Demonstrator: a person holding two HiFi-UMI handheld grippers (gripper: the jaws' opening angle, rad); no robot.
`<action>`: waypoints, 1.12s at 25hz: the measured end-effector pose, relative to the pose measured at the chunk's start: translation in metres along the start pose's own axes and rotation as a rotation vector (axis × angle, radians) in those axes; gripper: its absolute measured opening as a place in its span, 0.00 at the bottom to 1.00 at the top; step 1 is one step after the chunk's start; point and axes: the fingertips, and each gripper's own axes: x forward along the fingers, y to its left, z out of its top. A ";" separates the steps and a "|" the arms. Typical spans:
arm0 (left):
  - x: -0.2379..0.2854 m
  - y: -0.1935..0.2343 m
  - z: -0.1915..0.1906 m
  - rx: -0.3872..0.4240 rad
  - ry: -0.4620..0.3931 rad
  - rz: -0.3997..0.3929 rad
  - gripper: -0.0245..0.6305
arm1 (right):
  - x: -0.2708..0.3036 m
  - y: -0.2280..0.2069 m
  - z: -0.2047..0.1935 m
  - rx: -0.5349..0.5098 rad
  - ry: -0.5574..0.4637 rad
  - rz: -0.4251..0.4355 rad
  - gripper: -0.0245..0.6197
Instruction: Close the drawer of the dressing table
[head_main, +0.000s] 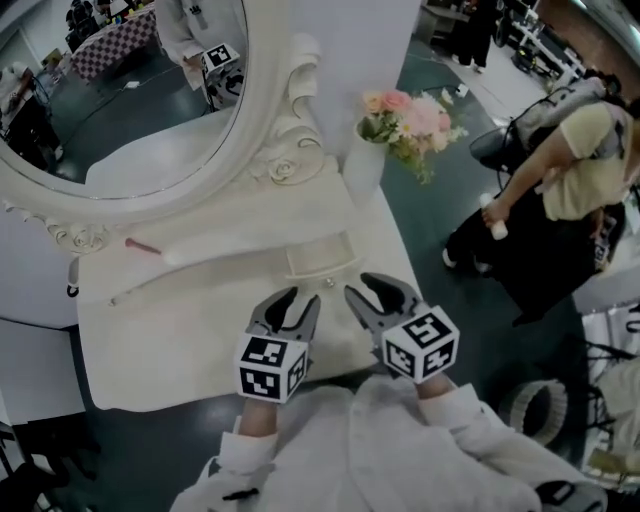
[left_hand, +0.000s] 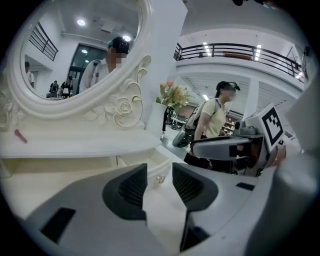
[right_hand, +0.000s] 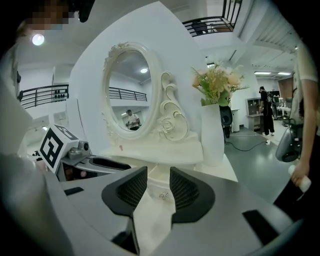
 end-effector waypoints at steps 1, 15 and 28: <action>0.002 0.002 -0.004 -0.010 0.008 0.009 0.25 | 0.001 -0.004 -0.002 0.000 0.005 0.000 0.22; 0.016 0.025 -0.037 -0.034 0.083 0.086 0.26 | 0.025 -0.027 -0.034 -0.013 0.120 0.028 0.22; 0.041 0.046 -0.061 -0.045 0.160 0.121 0.35 | 0.045 -0.058 -0.059 0.006 0.196 -0.043 0.31</action>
